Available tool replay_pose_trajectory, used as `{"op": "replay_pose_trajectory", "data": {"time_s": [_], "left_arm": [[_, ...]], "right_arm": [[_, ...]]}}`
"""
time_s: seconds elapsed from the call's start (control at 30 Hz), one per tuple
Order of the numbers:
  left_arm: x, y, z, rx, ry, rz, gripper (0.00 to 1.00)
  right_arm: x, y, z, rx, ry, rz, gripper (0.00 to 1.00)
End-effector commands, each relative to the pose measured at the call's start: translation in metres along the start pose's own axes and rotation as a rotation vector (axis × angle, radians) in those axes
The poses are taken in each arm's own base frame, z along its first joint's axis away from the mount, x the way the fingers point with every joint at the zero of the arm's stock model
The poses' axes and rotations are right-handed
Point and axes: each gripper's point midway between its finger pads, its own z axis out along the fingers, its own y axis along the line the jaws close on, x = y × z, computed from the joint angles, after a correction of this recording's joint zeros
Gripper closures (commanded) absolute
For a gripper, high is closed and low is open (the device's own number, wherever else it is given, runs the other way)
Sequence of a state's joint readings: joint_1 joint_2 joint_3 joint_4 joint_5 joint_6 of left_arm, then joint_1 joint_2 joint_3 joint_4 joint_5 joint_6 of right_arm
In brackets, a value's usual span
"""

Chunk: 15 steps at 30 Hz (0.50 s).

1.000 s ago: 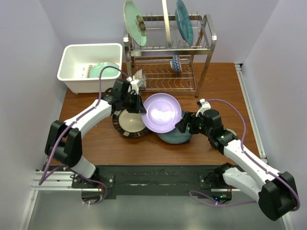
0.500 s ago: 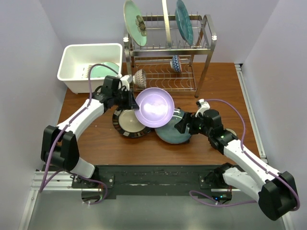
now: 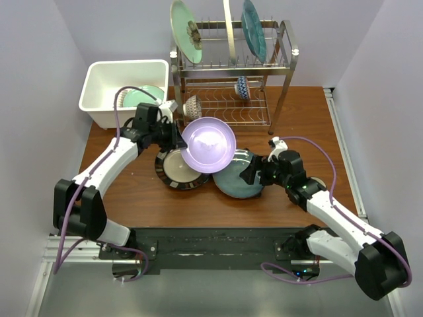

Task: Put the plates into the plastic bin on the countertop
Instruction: Place the plate in the plastic bin.

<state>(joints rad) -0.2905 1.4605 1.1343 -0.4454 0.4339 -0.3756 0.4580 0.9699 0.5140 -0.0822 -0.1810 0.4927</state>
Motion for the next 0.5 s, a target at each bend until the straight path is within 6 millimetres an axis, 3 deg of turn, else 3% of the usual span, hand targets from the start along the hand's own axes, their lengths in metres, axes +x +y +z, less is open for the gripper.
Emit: {"op": "replay_pose_trajectory", "data": {"time_s": [0.0,0.47], "left_arm": [[-0.029,-0.010,-0.024,0.016,-0.099,0.047,1.00],[-0.053,0.015,-0.062,-0.047,-0.212,0.006,1.00]], "right_arm": [[-0.013,0.014,-0.001,-0.059,-0.036,-0.039,0.08],[-0.009,0.013,-0.002,-0.065,-0.038,-0.043,0.04]]}}
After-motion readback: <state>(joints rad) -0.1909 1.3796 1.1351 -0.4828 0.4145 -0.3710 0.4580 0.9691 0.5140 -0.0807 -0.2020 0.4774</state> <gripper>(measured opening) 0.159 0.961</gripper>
